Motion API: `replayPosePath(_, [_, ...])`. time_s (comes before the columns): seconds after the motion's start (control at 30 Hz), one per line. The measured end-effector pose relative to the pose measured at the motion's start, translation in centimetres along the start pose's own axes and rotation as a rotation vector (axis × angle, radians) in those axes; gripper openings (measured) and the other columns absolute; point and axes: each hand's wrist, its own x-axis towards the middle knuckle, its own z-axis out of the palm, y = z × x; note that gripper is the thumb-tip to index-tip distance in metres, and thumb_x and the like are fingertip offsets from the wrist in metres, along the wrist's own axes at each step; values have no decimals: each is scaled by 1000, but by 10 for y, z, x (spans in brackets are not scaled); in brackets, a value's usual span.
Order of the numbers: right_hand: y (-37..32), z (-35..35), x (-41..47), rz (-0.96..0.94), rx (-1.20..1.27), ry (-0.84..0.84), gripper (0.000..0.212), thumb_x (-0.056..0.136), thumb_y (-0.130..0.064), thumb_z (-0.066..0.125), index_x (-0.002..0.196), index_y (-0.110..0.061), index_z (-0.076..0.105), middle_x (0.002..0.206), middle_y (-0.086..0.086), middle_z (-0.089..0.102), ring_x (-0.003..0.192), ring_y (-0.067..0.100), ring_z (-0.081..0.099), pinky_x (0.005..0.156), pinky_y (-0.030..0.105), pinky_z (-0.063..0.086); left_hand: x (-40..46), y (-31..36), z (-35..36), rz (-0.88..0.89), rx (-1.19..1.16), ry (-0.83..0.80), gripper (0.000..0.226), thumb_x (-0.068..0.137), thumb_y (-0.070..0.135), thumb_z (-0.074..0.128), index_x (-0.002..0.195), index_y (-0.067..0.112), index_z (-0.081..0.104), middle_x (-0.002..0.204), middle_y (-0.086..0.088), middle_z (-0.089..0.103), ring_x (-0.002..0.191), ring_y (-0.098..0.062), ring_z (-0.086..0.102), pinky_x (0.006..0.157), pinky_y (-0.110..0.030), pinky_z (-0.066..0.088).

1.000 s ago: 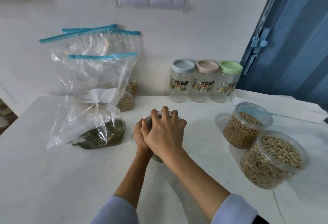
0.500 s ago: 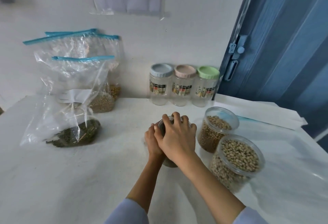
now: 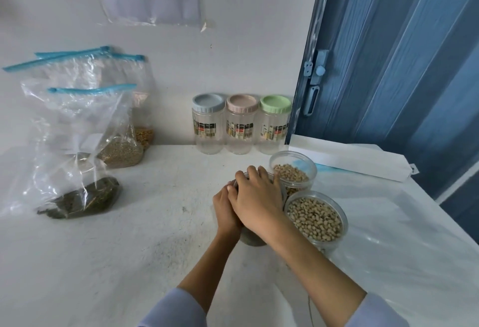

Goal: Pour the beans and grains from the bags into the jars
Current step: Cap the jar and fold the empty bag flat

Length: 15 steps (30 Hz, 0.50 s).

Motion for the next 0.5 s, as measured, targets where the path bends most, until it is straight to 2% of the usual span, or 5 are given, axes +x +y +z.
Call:
replayPosePath(0.07, [5, -20, 14, -6, 20, -75, 40, 101, -41, 32, 115, -15, 57, 118, 5, 55, 116, 25, 49, 106, 49, 29, 8, 3, -6, -108, -175, 2, 42, 96, -3, 39, 60, 9, 58, 48, 8, 58, 46, 1, 51, 46, -10, 39])
replayPosePath(0.2, [28, -46, 68, 54, 159, 140, 31, 99, -29, 44, 78, -10, 56, 75, 2, 56, 72, 19, 55, 94, 45, 45, 28, 19, -20, -81, -224, -13, 30, 96, 5, 40, 83, 4, 68, 71, -3, 73, 67, -14, 69, 64, -24, 54])
replayPosePath(0.3, [47, -55, 113, 99, 42, 324, 14, 95, -14, 51, 103, -7, 60, 106, 8, 61, 101, 26, 56, 96, 45, 41, 47, 27, -29, -58, -223, 39, 31, 98, 9, 36, 87, 2, 65, 77, -10, 74, 69, -25, 70, 70, -33, 51])
replayPosePath(0.37, [62, -58, 138, 115, -68, 302, 35, 92, -6, 53, 127, -6, 52, 130, 9, 53, 120, 29, 47, 97, 45, 38, 57, 28, -37, -51, -208, 47, 34, 99, 11, 34, 86, 3, 64, 75, -11, 73, 66, -27, 69, 67, -32, 50])
replayPosePath(0.5, [85, -49, 169, 151, -87, 247, 48, 89, -3, 54, 136, -8, 43, 139, 10, 44, 128, 31, 38, 98, 46, 38, 68, 27, -47, -49, -198, 55, 34, 100, 11, 34, 86, 1, 63, 70, -12, 71, 60, -26, 67, 61, -29, 49])
